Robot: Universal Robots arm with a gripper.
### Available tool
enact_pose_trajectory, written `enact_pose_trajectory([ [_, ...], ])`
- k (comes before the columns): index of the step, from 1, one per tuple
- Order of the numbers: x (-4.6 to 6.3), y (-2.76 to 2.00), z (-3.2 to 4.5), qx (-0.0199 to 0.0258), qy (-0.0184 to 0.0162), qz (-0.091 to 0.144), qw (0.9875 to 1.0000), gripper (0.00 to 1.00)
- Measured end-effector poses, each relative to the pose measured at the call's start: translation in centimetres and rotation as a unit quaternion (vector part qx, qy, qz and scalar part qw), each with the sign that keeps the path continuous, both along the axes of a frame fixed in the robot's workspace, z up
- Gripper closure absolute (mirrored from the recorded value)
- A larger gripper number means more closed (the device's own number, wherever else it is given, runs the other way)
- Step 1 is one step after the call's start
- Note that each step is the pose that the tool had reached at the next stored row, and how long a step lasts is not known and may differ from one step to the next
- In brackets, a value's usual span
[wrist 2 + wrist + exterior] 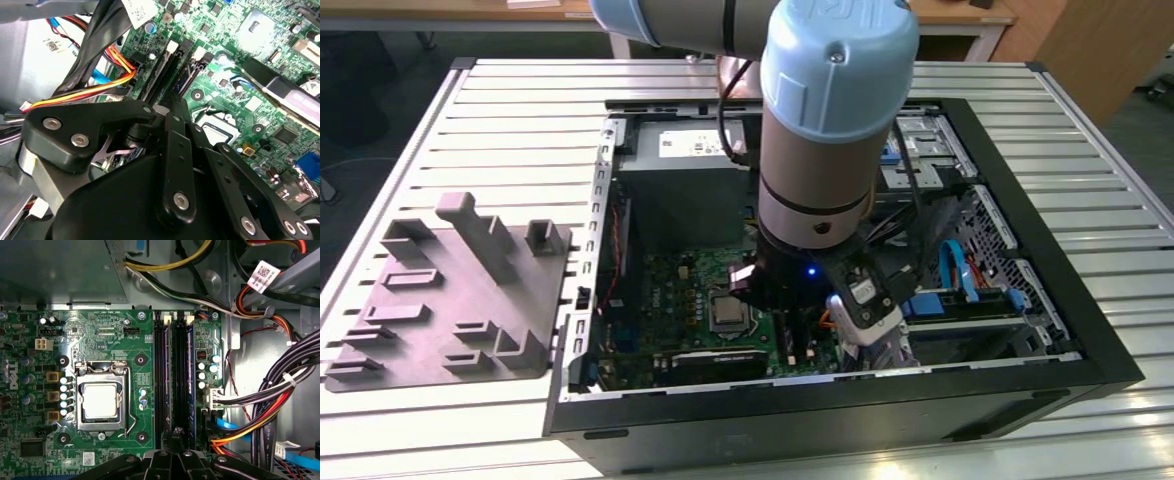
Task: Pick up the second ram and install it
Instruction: 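Press down the second ram until it locks into place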
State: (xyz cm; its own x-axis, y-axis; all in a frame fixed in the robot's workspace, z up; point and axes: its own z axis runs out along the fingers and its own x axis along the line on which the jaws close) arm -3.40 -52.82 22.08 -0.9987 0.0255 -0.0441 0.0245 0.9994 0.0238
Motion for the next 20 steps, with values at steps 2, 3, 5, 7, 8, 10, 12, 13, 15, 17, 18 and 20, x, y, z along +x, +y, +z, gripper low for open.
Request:
enact_pose_trajectory([
  [2,0.0,-0.01,-0.06,-0.0001,0.0,0.0,1.0,0.9],
  [3,0.0,0.0,-0.06,0.0,0.0,0.0,1.0,0.9],
  [5,0.0,0.0,-0.17,0.0,0.0,0.0,1.0,0.9],
  [7,0.0,0.0,-0.24,0.0001,0.0,0.0,1.0,0.9],
  [8,0.0,0.0,-0.24,0.0001,0.0,0.0,1.0,0.9],
  [10,0.0,0.0,-0.26,0.0002,-0.0001,0.0,1.0,0.9],
  [12,0.0,0.0,-0.32,0.0002,-0.0001,0.0,1.0,0.9],
  [13,0.0,0.0,-0.35,0.0002,-0.0001,0.0,1.0,0.9],
  [15,0.0,0.0,-0.34,0.0001,0.0,0.0,1.0,0.9],
  [17,0.0,0.0,-0.35,0.0001,0.0,0.0,1.0,0.9],
  [18,0.0,0.0,-0.36,0.0002,-0.0001,0.0,1.0,0.9],
  [20,0.0,0.0,-0.35,0.0002,-0.0001,0.0,1.0,0.9],
])
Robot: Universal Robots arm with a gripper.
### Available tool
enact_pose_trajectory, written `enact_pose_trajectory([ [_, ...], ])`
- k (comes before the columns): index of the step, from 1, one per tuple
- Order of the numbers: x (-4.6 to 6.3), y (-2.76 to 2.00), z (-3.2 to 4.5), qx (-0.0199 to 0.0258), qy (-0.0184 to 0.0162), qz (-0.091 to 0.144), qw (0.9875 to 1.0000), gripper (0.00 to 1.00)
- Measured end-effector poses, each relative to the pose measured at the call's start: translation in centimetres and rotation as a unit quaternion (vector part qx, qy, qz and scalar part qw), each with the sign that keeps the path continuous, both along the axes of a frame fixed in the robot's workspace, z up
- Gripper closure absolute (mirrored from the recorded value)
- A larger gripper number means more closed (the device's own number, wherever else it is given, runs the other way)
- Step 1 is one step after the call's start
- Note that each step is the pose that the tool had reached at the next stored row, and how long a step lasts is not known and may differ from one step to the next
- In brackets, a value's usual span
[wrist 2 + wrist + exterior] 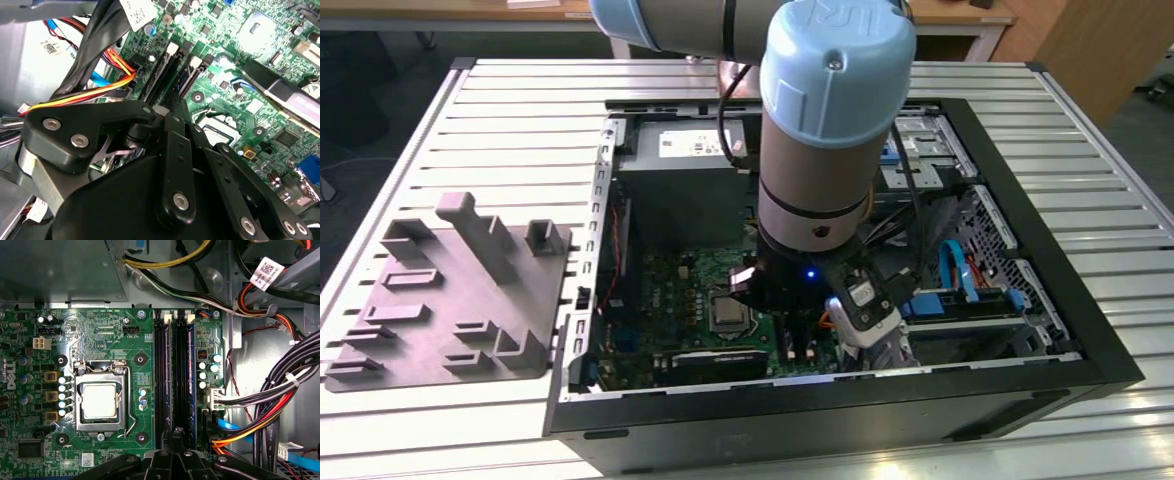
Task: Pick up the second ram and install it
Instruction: 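Press down the second ram until it locks into place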
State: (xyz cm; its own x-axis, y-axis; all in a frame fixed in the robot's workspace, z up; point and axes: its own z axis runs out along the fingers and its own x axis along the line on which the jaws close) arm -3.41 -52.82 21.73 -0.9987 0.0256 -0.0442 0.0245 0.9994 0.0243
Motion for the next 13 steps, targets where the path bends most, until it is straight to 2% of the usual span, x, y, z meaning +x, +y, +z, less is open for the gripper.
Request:
enact_pose_trajectory([
  [3,0.0,0.03,0.31,0.001,-0.0003,0.0,1.0,0.9],
  [13,0.0,0.0,3.53,0.0,0.0,0.0,1.0,0.9],
])
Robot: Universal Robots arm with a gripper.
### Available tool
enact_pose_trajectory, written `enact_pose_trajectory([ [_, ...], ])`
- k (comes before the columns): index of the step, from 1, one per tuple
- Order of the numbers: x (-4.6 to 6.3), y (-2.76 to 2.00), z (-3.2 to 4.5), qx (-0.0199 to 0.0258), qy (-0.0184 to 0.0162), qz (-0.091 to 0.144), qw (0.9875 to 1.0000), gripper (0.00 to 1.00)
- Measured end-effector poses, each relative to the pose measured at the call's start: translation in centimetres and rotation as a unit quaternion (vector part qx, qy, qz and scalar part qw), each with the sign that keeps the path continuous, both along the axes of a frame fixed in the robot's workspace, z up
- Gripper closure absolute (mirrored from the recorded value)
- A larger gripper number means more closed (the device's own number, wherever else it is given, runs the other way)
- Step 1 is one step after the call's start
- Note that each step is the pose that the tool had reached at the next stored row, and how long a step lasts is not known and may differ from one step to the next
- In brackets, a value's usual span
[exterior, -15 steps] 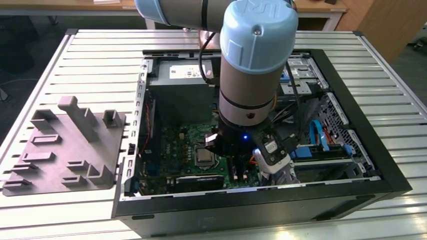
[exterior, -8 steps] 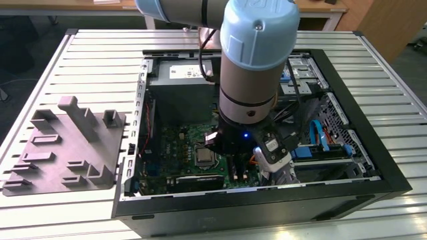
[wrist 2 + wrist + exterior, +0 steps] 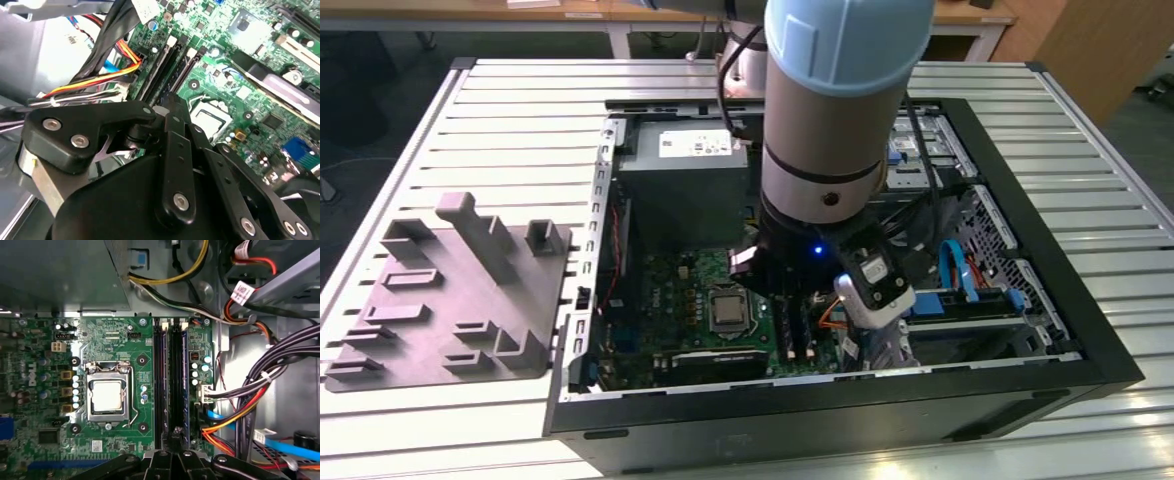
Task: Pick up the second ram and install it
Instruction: 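Press down the second ram until it locks into place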
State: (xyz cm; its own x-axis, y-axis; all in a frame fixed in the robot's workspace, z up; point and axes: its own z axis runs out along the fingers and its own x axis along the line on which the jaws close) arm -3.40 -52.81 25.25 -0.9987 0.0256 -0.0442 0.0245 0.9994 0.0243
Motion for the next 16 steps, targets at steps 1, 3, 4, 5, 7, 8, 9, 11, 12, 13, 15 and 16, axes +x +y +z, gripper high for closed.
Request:
enact_pose_trajectory([
  [1,0.0,0.0,0.1,0.0,0.0,0.0,1.0,0.9],
  [3,0.0,0.0,0.1,0.0002,-0.0001,0.0,1.0,0.9],
  [4,0.0,0.0,0.1,0.0003,-0.0001,0.0,1.0,0.9],
  [5,0.0,0.0,0.11,0.0003,0.0,0.0,1.0,0.9],
  [7,0.0,0.12,0.13,0.0001,0.0,0.0,1.0,0.9],
  [8,0.0,0.26,0.12,0.0001,0.0,0.0,1.0,0.9],
  [9,0.0,0.43,0.12,0.0002,0.0,0.0,1.0,0.9],
  [11,0.0,0.81,0.12,0.0002,0.0,0.0,1.0,0.9],
  [12,0.0,1.04,0.11,0.0002,0.0,0.0,1.0,0.9],
  [13,0.0,1.27,0.11,0.0002,0.0,0.0,1.0,0.9],
  [15,0.0,1.77,0.11,0.0002,0.0,0.0,1.0,0.9],
  [16,0.0,2.03,0.11,0.0002,0.0,0.0,1.0,0.9],
])
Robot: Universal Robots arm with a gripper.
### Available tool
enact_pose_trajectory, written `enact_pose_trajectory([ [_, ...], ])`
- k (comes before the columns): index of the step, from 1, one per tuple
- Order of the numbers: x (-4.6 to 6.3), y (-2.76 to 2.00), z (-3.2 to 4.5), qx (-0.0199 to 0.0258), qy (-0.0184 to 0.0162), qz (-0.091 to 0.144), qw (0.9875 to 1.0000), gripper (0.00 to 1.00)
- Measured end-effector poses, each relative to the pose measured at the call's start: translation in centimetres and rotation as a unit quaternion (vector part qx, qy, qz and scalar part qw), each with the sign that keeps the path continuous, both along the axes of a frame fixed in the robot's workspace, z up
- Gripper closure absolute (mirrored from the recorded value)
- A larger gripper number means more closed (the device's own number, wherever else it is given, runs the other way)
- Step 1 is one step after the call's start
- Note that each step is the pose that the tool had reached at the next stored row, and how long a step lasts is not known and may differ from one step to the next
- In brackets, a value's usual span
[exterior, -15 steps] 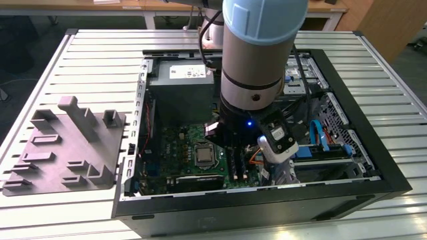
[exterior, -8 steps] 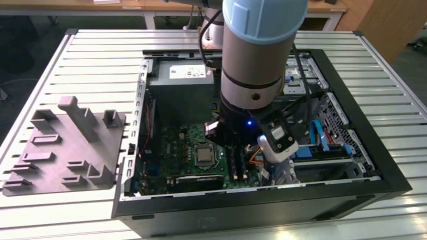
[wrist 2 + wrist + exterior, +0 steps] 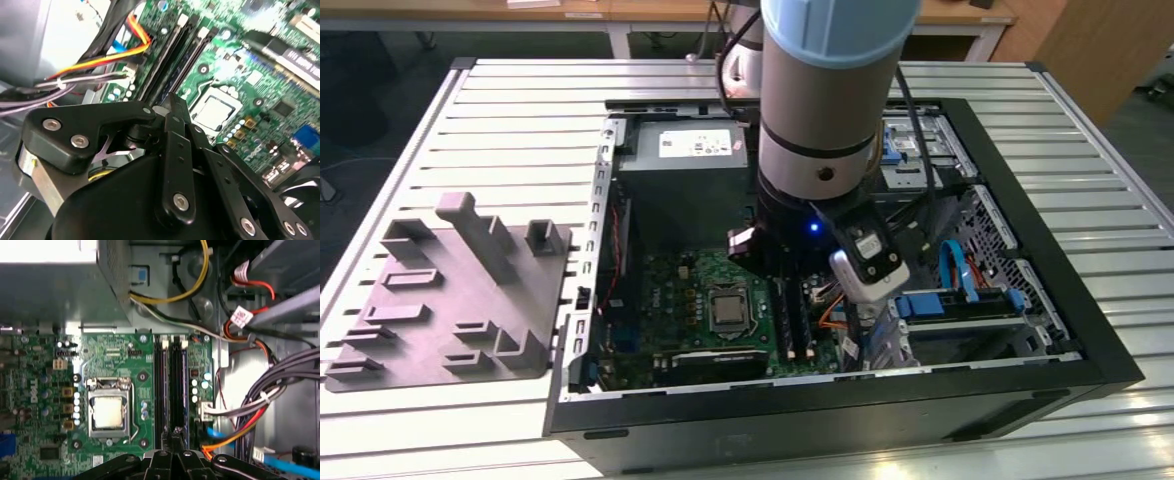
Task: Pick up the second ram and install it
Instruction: 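Press down the second ram until it locks into place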
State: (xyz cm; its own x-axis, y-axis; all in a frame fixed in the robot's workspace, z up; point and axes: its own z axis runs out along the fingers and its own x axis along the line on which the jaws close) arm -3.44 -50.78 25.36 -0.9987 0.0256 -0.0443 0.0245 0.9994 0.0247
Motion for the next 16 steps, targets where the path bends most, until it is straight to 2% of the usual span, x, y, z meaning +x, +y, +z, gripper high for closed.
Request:
enact_pose_trajectory([
  [4,-0.1,0.9,0.0,0.0,0.0,0.0,1.0,0.9],
  [7,-0.1,1.38,0.0,0.0,0.0,0.0,1.0,0.9],
  [16,-0.1,1.44,0.34,0.0,0.0,0.0,1.0,0.9],
])
